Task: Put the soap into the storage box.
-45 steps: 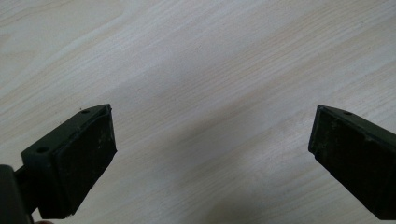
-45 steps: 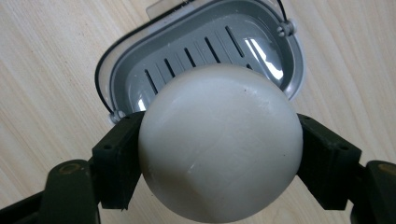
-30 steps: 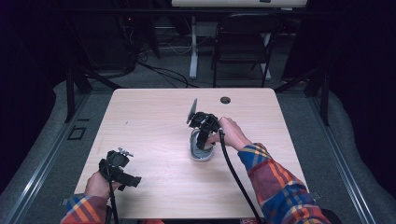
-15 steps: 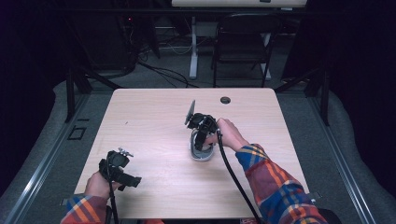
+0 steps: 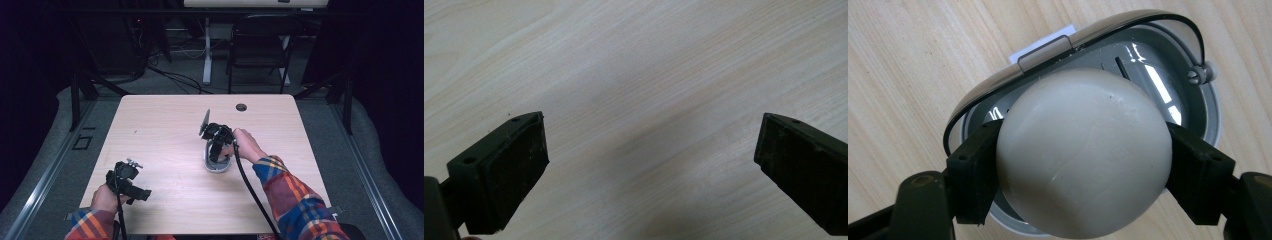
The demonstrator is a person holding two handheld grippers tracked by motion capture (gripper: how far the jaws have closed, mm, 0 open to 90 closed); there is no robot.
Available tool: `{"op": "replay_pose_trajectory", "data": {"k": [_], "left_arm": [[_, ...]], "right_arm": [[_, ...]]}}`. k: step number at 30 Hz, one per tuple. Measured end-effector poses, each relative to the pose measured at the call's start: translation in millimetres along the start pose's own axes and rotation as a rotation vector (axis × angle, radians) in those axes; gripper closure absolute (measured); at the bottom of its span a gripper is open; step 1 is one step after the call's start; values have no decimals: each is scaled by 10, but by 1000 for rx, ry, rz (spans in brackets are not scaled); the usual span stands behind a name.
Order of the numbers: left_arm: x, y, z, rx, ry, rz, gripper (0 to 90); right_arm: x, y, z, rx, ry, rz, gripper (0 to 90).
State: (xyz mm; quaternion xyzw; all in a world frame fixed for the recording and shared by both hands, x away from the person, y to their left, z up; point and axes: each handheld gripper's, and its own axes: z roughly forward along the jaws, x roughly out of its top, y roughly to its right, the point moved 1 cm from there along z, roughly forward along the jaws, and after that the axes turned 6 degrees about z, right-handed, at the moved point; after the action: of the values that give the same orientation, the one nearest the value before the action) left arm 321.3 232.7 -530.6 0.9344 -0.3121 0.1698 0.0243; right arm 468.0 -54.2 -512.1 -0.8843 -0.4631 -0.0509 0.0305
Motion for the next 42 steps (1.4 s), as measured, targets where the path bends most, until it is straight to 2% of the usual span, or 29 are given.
{"op": "replay_pose_trajectory", "data": {"k": [18, 21, 30, 36, 42], "left_arm": [[0, 4, 2, 4, -2, 0, 6], [1, 8, 2, 5, -1, -1, 6], [21, 17, 6, 6, -5, 5, 7], [23, 19, 7, 5, -4, 9, 7], [22, 21, 5, 5, -3, 10, 7]], "right_arm": [[-29, 44, 71, -4, -3, 14, 237], [-44, 51, 25, -3, 24, 16, 216], [-104, 54, -121, -7, 55, 39, 138], [-230, 56, -289, 3, 100, 63, 79], [-327, 43, -389, 3, 119, 69, 53]]}}
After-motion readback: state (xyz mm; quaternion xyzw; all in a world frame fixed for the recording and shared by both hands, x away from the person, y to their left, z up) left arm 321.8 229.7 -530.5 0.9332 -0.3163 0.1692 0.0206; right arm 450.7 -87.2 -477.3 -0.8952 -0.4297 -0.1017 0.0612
